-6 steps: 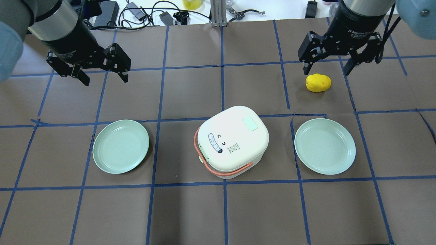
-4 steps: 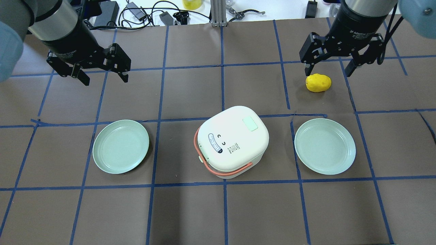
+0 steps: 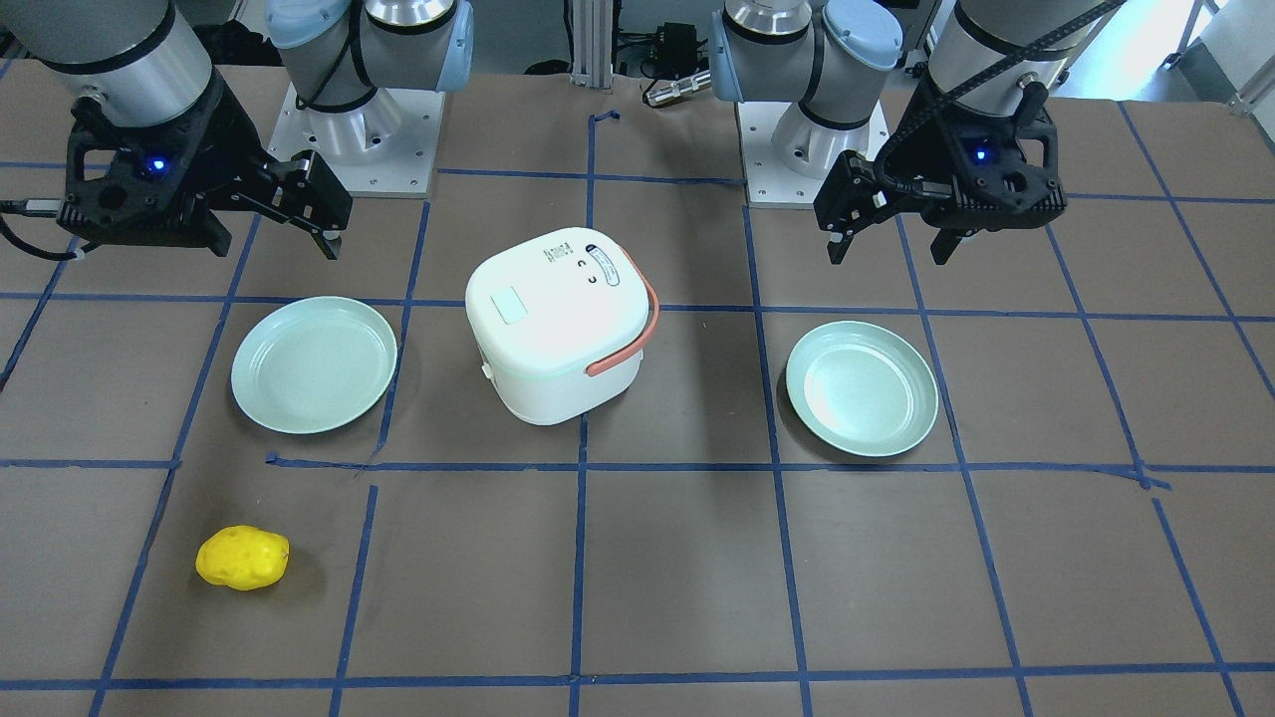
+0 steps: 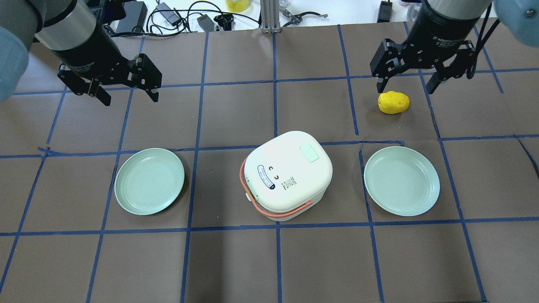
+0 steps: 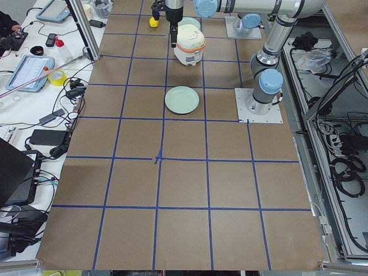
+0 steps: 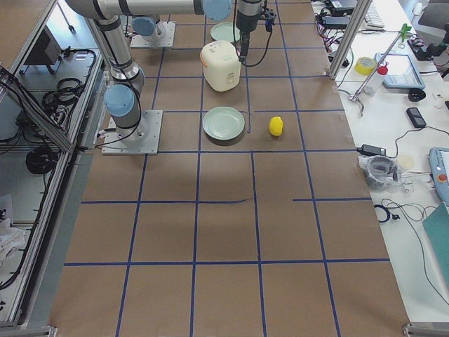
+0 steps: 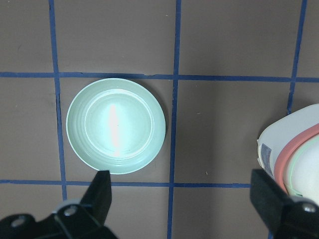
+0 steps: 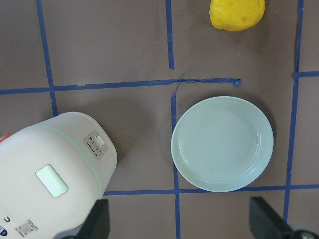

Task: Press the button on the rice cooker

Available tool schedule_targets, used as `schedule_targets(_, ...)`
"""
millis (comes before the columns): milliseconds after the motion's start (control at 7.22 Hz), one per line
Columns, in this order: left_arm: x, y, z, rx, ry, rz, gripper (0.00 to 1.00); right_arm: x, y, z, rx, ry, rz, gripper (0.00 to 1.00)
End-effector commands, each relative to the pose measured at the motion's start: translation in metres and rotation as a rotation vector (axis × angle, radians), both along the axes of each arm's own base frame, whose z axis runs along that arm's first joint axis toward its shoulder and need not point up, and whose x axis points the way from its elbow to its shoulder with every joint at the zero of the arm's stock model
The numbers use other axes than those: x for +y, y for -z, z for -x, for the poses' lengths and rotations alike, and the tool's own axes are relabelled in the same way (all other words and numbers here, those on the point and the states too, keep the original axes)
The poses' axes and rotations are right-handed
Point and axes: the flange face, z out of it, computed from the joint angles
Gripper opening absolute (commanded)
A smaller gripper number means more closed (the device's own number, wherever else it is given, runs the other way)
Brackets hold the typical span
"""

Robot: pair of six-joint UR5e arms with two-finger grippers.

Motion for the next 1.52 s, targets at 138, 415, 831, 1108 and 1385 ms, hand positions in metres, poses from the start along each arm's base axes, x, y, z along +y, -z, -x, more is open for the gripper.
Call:
schedule_targets(138,0.0,0.0,0.0,0.0,0.0,0.0,1.0,-0.0008,-0.001,0.0004,0.004,0.0,0.005,1.0)
schedule_targets(415,0.0,0.0,0.0,0.0,0.0,0.0,1.0,-0.0035,0.0029,0.0014,0.005,0.001,0.003,1.0)
schedule_targets(831,0.0,0.0,0.0,0.0,0.0,0.0,1.0,-0.0027,0.003,0.0011,0.003,0.008,0.001,1.0)
schedule_targets(1108,0.0,0.0,0.0,0.0,0.0,0.0,1.0,-0.0028,0.0008,-0.0003,0.005,0.012,0.012,0.87)
schedule_targets(1385,0.0,0.0,0.0,0.0,0.0,0.0,1.0,-0.0009,-0.0018,-0.0045,-0.013,0.007,0.018,0.42)
